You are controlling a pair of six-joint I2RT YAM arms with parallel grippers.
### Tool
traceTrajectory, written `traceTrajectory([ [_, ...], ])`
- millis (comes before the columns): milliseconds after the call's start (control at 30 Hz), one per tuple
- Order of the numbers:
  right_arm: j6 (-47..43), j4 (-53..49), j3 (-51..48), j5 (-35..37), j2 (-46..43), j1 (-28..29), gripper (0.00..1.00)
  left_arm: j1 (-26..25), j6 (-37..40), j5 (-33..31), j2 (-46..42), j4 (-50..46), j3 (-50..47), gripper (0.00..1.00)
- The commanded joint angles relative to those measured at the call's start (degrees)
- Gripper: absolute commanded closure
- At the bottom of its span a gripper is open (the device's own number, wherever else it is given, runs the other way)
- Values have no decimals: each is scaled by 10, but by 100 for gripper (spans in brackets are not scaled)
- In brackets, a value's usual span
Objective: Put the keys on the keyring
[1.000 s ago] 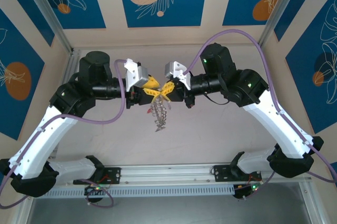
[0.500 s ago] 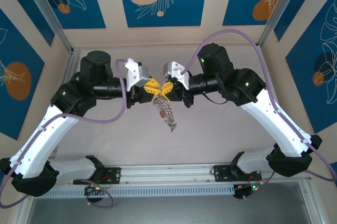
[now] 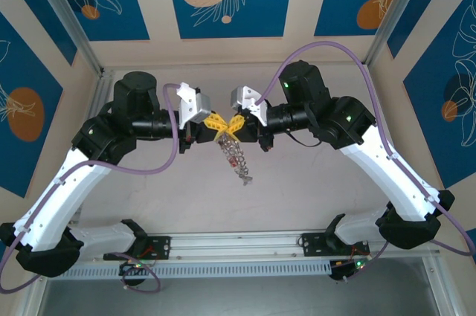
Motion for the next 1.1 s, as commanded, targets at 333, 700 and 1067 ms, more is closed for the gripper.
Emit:
traceTrajectory([
  [333,6,54,-28,-21,-33,4,100,-1,-51,24,-32,114,-50,100],
  [700,17,100,-99,-37,-84,3,91,5,-119,55,-52,234,-99,100],
  [1067,28,129,-135,-42,-114,-1,80,15,-167,75,-59,303,-116,100],
])
